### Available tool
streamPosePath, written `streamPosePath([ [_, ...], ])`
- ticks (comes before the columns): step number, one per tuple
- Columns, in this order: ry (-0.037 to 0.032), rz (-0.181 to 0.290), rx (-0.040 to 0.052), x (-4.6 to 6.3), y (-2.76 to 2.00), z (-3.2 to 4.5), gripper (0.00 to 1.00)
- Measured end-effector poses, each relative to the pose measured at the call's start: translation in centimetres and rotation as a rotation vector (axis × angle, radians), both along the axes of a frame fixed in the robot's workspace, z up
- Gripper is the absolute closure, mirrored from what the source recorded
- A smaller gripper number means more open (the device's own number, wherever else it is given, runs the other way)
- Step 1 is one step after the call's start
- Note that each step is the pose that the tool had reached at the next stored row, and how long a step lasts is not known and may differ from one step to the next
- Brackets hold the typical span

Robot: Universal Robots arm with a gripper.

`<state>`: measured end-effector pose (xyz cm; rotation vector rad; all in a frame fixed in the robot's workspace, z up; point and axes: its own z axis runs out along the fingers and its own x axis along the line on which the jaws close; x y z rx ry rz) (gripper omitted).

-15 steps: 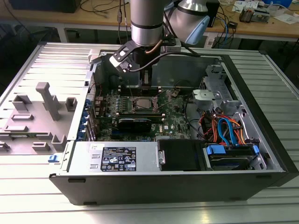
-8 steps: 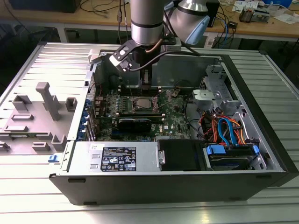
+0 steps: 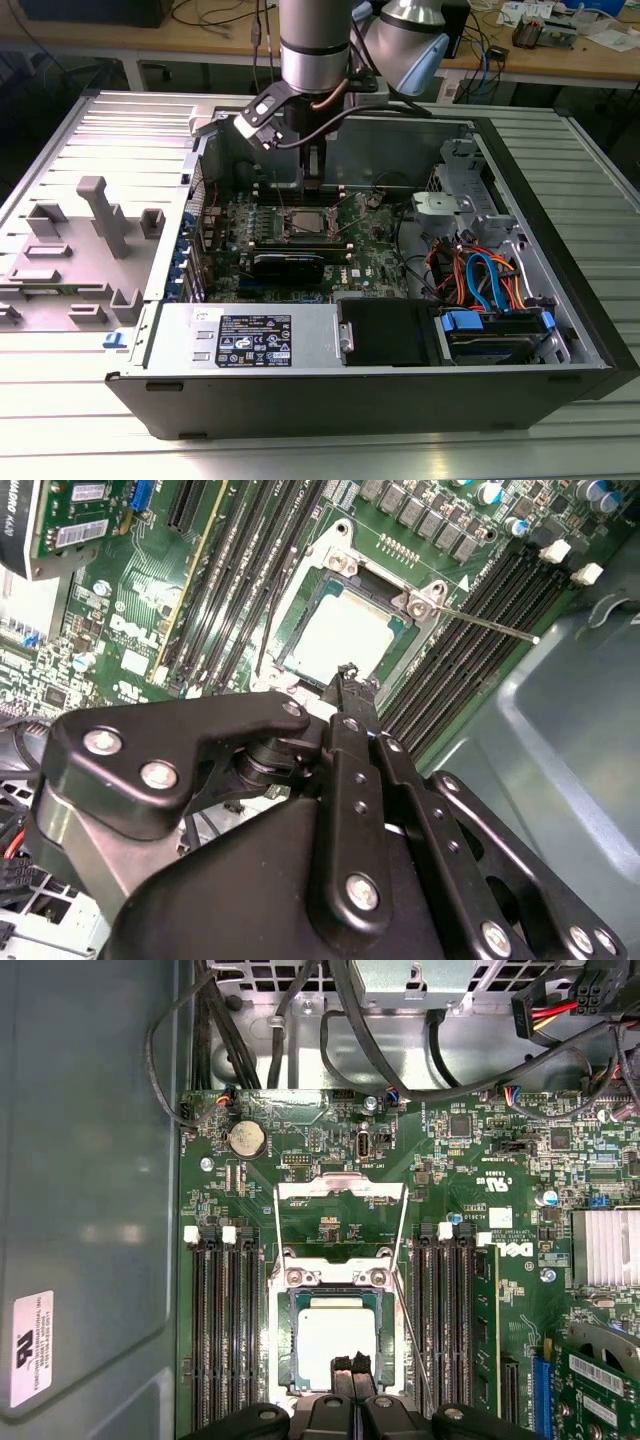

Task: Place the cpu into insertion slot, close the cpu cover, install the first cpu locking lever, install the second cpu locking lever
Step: 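Close the cpu cover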

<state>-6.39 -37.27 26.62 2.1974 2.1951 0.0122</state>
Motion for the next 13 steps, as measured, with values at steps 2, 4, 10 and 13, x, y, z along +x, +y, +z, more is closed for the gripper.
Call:
streamPosePath([
  [2, -0.0001, 0.0, 0.0, 0.0, 0.0, 0.17, 0.89],
  [4, -0.0002, 0.0, 0.0003, 0.05, 0.01, 0.23, 0.89],
  [10, 0.0005, 0.0, 0.0001, 0.81, 0.0, 0.25, 0.89],
  [13, 0.0006, 0.0, -0.0002, 0.81, 0.0, 0.25, 0.89],
])
